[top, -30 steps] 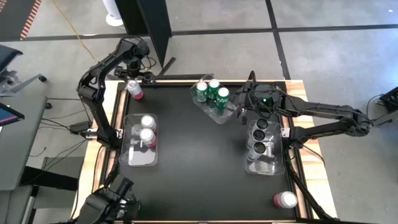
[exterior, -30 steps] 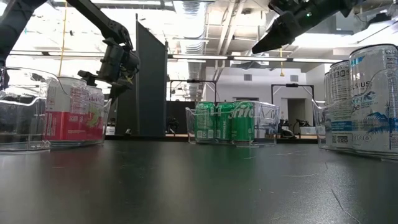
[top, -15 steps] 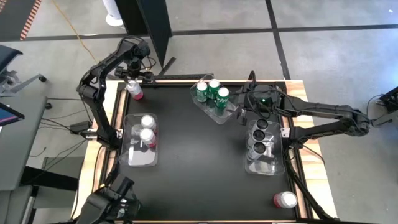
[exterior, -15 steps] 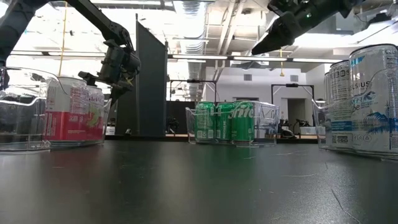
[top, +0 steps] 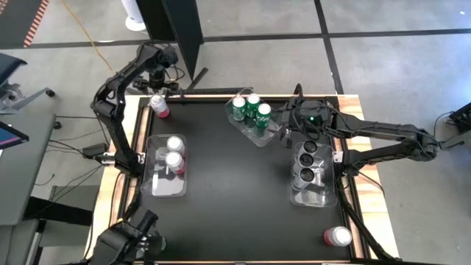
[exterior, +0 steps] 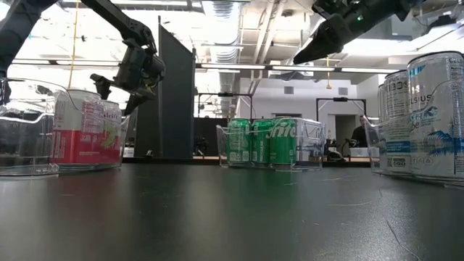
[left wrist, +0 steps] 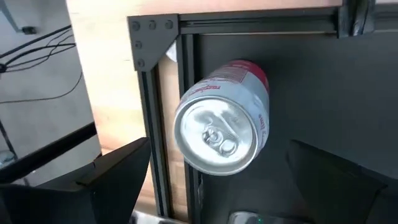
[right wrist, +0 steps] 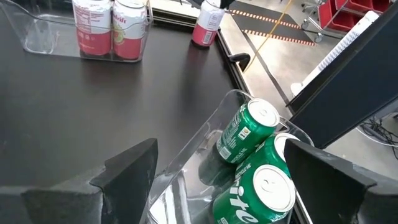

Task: Sort soda cans
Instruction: Put the top pink white soda can into the left transparent bin

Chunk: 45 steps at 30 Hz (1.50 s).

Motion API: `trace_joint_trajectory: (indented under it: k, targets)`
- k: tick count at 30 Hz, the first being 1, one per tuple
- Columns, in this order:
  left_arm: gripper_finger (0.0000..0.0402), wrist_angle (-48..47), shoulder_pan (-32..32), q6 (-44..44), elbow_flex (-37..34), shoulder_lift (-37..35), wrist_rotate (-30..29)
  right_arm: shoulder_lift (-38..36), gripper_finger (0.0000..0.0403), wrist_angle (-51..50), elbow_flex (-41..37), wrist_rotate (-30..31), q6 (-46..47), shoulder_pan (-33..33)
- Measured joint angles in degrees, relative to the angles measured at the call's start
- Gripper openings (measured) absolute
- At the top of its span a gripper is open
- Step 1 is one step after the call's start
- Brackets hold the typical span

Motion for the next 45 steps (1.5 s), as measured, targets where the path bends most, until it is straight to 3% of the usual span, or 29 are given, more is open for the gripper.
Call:
trace_joint_trajectory:
  k: [6, 15, 45]
  targets:
    - [0.0369, -0.53, 2.39, -2.25, 1.83, 0.45, 2.87, -0.01, 0.0365, 1.04, -0.93, -0.22, -0.42, 0.0]
    - [0.0369, -2.52, 4.15, -3.27, 4.59, 7.25, 5.87, 0.0, 0.0365, 1.23, -1.2, -0.4, -0.77, 0.02]
    - [0.0369, -2.52, 3.44, -1.02, 4.22, 9.11, 4.99, -0.02, 0.0366, 2.31, -2.4, -1.69, -0.13, -0.02]
